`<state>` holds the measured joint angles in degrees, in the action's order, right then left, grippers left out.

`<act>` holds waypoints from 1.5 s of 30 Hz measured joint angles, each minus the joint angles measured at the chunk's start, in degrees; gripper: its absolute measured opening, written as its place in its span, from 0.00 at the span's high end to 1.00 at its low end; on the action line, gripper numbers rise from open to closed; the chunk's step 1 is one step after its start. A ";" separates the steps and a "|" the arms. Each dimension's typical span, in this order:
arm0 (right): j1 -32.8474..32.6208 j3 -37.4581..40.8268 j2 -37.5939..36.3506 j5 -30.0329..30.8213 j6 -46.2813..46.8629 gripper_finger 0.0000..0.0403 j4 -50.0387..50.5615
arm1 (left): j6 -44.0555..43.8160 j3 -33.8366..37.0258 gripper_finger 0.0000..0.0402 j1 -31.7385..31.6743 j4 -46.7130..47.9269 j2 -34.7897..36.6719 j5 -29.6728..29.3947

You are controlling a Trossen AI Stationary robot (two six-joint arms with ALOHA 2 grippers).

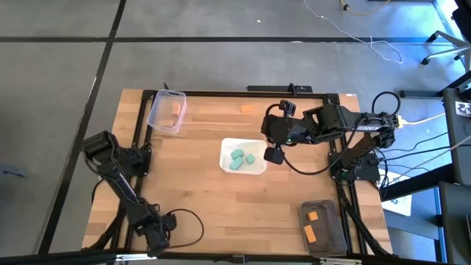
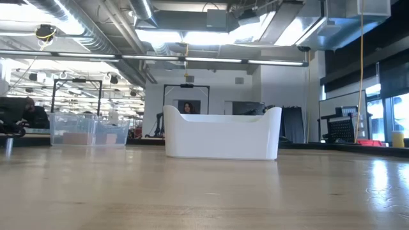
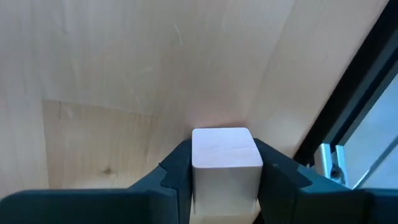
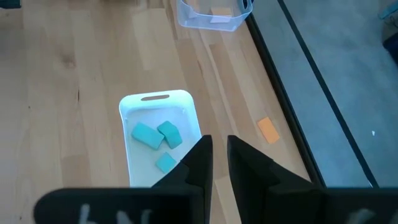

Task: Sort & place blocks by color
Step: Put the light brown block into the transparent bin

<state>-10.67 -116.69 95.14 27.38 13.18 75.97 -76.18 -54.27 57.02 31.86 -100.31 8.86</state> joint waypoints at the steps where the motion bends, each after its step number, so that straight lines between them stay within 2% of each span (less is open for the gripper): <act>1: 0.01 -0.01 -0.01 0.00 0.04 0.87 -0.01 | 0.03 -0.02 0.70 -0.49 0.02 0.45 0.30; 3: 0.00 -0.01 -0.01 0.02 0.07 0.87 -0.01 | 0.12 0.04 0.70 -1.28 0.49 1.11 0.32; 9: -0.01 -0.01 -0.01 1.69 0.03 0.87 -0.01 | 1.09 0.23 0.70 -4.42 6.39 5.87 -5.48; 12: 0.00 -0.01 -0.01 2.23 0.03 0.87 -0.03 | 0.92 0.21 0.70 -6.83 11.46 10.14 -7.19; 23: -0.01 -0.01 -0.01 3.74 0.33 0.87 -0.12 | 1.76 0.08 0.70 -20.64 27.33 27.28 -20.63; 29: -0.01 -0.01 -0.01 4.46 1.31 0.87 -0.29 | 4.33 0.04 0.70 -32.53 35.11 34.51 -25.01; 34: -0.01 -0.01 -0.01 4.48 1.58 0.87 -0.50 | 8.61 -0.01 0.70 -46.28 38.02 38.32 -26.50; 42: -0.01 -0.01 -0.01 4.49 1.58 0.87 -2.13 | 22.34 -0.01 0.70 -67.50 37.85 39.48 -26.28; 45: -0.01 -0.01 -0.01 4.50 1.72 0.87 -2.11 | 28.38 -0.01 0.70 -75.13 34.98 38.74 -25.88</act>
<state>-10.68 -116.71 95.13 31.88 14.90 73.87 -47.80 -54.28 -18.11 66.83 -61.57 -17.02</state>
